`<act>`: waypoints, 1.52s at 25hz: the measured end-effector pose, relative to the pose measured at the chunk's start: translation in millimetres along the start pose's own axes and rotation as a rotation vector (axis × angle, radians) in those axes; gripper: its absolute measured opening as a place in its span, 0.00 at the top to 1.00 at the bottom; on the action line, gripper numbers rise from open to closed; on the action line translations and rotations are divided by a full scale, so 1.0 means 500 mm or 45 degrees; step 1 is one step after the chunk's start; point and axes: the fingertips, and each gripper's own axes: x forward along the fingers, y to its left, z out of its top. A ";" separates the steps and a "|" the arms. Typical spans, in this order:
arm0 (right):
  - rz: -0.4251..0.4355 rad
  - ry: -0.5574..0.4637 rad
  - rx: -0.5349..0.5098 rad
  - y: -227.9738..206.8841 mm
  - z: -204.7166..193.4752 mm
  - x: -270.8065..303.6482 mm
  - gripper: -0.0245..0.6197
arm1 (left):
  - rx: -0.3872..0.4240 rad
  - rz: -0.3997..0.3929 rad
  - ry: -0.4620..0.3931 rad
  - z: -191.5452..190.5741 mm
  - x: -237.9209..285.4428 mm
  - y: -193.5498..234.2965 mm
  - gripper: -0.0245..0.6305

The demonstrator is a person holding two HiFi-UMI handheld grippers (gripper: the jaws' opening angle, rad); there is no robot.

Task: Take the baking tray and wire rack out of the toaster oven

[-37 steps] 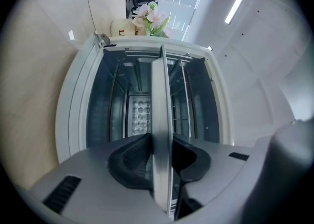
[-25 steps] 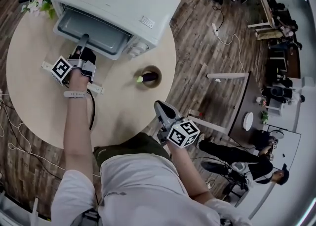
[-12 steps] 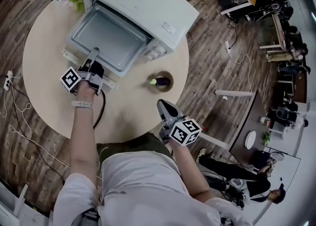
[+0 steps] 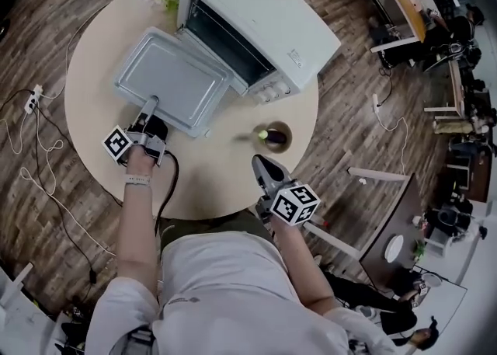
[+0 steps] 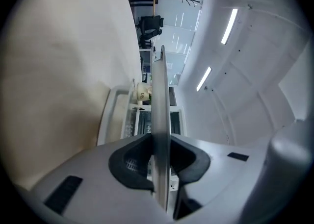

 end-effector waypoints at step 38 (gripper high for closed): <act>0.320 0.294 -0.134 0.141 -0.085 0.124 0.95 | 0.221 0.426 0.112 0.205 -0.487 0.068 0.85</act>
